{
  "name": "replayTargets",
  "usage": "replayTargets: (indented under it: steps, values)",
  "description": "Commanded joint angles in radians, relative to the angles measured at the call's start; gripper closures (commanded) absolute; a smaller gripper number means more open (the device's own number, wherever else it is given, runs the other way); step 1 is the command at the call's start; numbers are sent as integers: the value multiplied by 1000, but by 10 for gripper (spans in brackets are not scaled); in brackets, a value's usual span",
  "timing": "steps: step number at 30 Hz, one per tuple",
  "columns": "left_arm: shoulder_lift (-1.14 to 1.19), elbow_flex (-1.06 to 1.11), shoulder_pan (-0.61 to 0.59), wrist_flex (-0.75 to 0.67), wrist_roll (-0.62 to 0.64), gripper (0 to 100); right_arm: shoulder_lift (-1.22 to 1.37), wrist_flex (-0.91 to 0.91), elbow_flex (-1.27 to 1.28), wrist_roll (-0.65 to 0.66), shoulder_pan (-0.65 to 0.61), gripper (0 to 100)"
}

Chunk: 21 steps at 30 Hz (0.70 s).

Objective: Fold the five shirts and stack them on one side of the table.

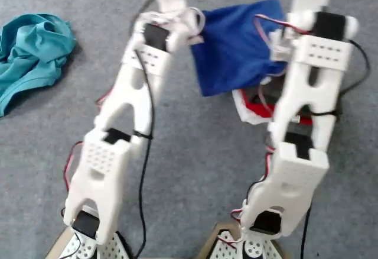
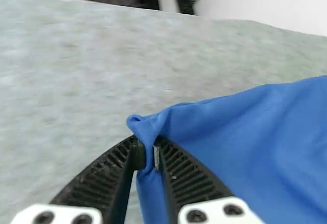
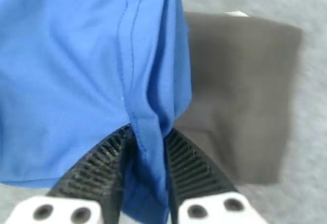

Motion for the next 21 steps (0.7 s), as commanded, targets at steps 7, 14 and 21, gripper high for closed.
replayTargets:
  steps: [7, 14, 21]
  values:
    - [295, -329, 176, -126, 8, 973, -13, -2, -1, 144, 232, 985]
    - [342, -328, 199, -252, 34, 970, 134, -2, -12, 219, 295, 984]
    - [341, -291, 194, -249, 91, 879, 148, -3, -13, 210, 295, 838]
